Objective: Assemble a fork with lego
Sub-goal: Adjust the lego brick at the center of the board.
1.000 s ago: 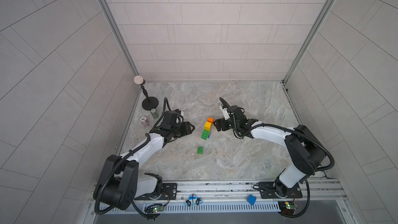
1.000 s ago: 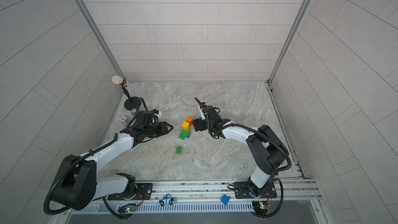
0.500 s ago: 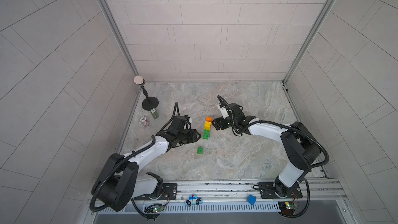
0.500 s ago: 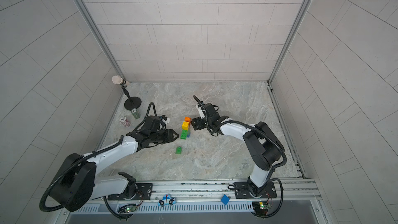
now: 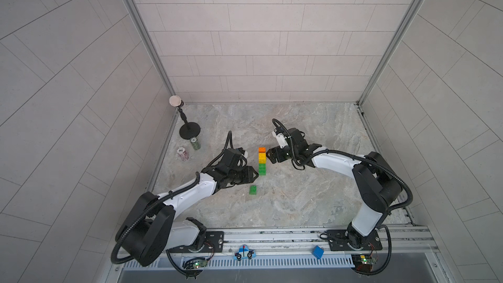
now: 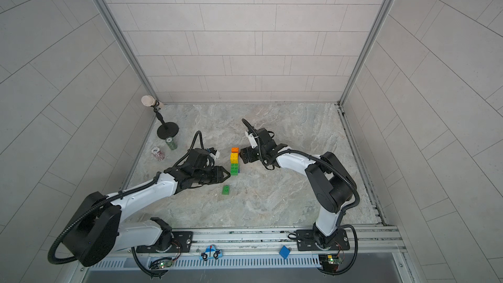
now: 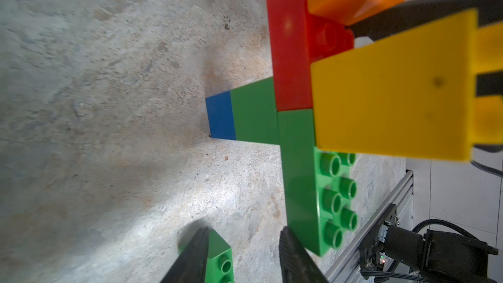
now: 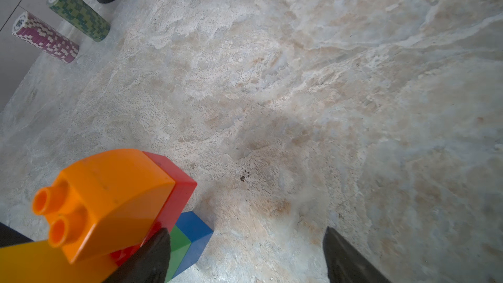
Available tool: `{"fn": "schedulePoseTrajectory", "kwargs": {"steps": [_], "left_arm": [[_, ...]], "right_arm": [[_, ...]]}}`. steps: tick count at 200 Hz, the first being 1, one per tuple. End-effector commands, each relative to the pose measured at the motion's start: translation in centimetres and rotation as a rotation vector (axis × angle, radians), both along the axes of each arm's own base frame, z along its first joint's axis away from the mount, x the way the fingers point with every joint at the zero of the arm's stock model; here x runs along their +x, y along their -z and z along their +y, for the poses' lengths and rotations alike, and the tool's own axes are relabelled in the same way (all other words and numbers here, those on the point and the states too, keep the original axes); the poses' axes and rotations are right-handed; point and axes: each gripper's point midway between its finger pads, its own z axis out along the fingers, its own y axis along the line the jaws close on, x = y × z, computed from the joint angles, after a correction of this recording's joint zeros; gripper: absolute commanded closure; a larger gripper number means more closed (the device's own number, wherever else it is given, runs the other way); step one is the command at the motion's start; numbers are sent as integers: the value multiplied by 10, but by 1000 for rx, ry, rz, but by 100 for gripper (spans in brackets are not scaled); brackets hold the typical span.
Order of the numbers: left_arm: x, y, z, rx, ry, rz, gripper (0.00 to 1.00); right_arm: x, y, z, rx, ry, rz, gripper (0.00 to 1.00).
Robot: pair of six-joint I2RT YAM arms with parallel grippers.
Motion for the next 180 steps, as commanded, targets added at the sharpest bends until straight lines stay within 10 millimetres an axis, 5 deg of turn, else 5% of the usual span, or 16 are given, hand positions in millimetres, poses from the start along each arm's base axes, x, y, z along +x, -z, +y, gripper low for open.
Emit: {"fn": "schedulePoseTrajectory", "kwargs": {"steps": [1, 135, 180], "left_arm": [[6, -8, -5, -14, -8, -33, 53], [17, -14, -29, -39, 11, -58, 53], [19, -12, -36, -41, 21, -56, 53]], "right_arm": [[0, 1, 3, -8, -31, 7, 11], [3, 5, 10, 15, -119, 40, 11], [17, 4, -19, -24, 19, 30, 11]]}}
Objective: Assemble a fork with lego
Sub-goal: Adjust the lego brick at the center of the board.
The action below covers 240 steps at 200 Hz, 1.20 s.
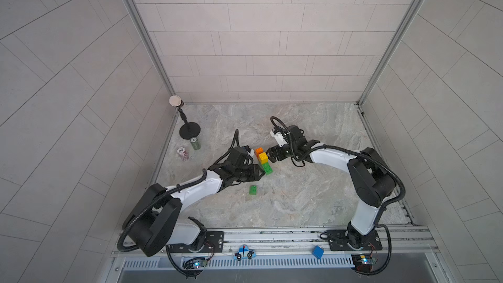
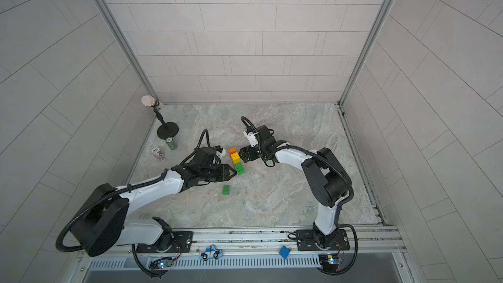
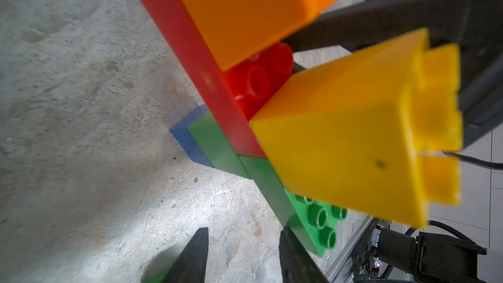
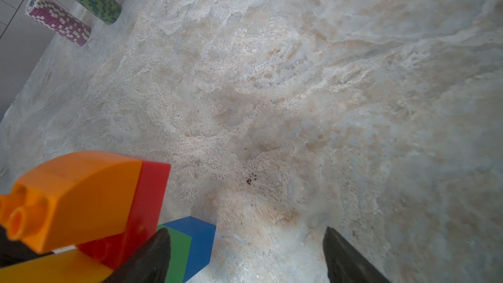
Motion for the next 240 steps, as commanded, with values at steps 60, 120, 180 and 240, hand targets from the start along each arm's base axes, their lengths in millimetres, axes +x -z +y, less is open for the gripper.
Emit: {"fn": "schedulePoseTrajectory", "kwargs": {"steps": [60, 120, 180, 240], "left_arm": [[8, -7, -16, -27, 2, -30, 52], [6, -6, -19, -39, 6, -30, 51], [-16, -15, 38, 22, -145, -157, 43], [-2, -2, 44, -34, -190, -176, 57]], "right_arm": [[13, -6, -51, -64, 202, -27, 12], [10, -17, -92, -107, 390, -87, 11], [-75, -90, -131, -172, 477, -338, 12], [-157, -111, -84, -37, 245, -393, 16]]}}
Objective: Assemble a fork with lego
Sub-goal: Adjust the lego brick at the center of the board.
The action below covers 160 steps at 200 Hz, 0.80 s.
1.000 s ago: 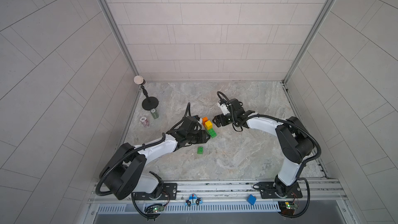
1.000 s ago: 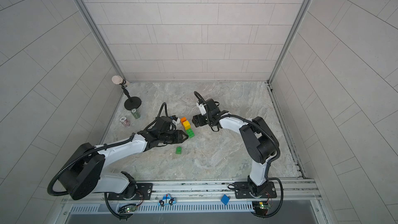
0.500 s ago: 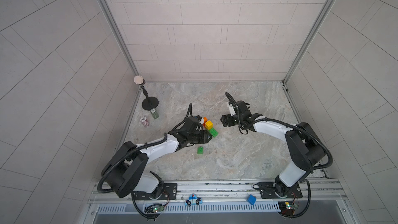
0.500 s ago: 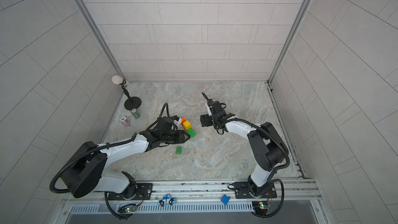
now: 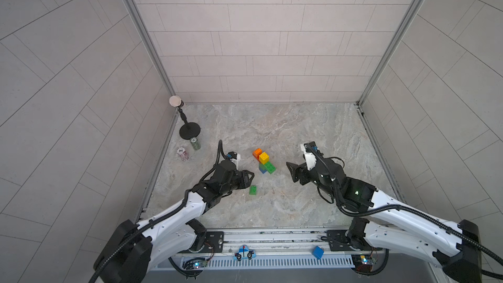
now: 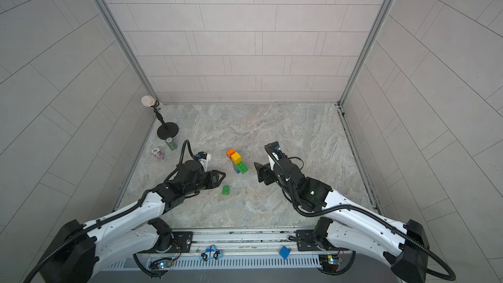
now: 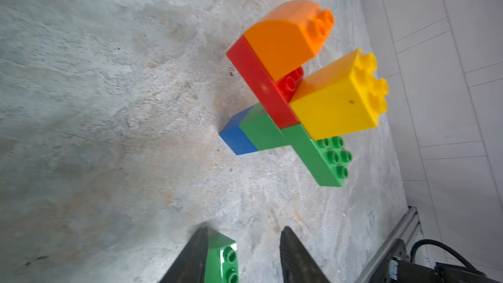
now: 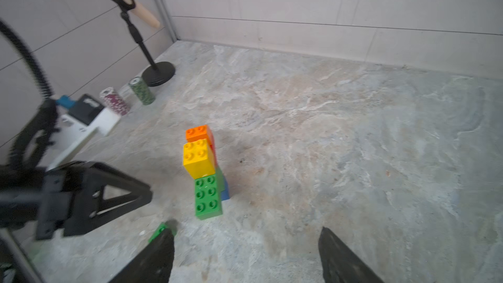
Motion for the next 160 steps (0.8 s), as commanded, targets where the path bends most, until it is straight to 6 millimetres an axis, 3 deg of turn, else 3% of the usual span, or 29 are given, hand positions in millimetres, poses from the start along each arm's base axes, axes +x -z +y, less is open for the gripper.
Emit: {"fn": "schedulePoseTrajectory", "kwargs": {"steps": [1, 49, 75, 160], "left_arm": [[9, 5, -7, -34, 10, -13, 57], [24, 31, -3, 63, 9, 46, 76], [17, 46, -7, 127, 87, 141, 83], [-9, 67, -15, 99, 159, 243, 85]], "right_arm": [[-7, 24, -18, -76, 55, 36, 16], [-7, 8, -35, -78, 101, -18, 20], [-6, 7, -36, -82, 107, -19, 20], [-5, 10, -40, -101, 124, -28, 20]]}}
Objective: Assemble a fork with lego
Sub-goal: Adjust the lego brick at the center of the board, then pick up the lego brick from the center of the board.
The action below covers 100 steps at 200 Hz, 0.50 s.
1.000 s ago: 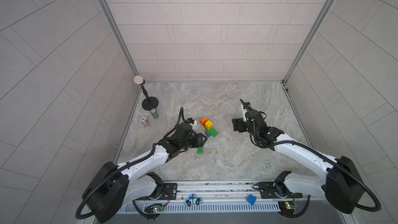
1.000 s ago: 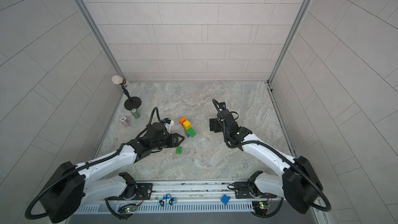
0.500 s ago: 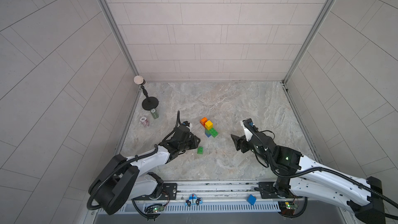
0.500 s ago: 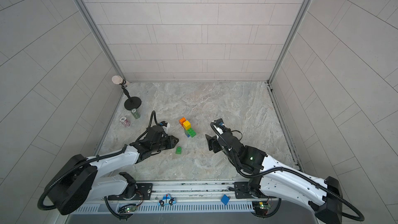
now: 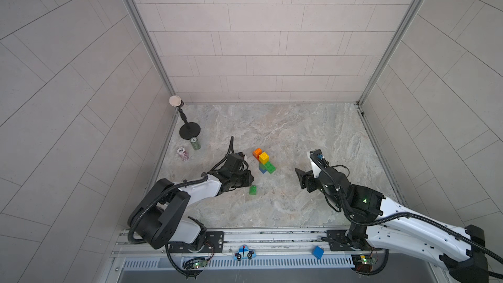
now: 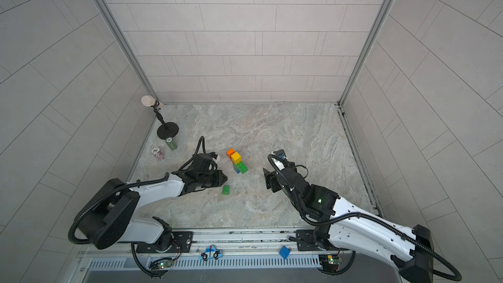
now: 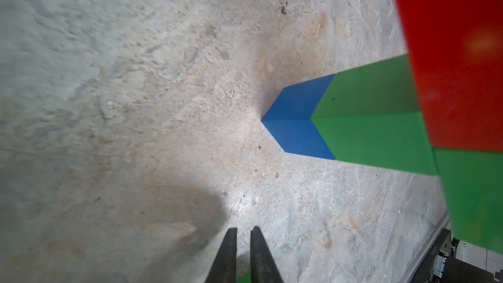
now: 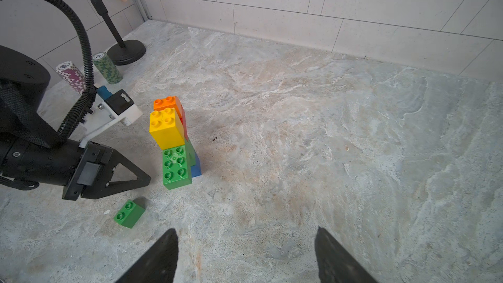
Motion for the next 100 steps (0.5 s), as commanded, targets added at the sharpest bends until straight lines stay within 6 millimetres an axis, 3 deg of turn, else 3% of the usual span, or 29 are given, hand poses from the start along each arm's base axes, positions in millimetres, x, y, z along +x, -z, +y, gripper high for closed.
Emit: {"fn": "schedulePoseTrajectory", "kwargs": {"steps": [1, 52, 100], "left_arm": [[-13, 8, 0, 5, 27, 41, 85], [-26, 18, 10, 36, -1, 75, 85], [-51, 26, 12, 69, 2, 104, 85]], "right_arm": [[2, -6, -4, -1, 22, -18, 20], [1, -5, -6, 0, 27, -18, 21], [1, -3, -7, -1, 32, -12, 21]]}}
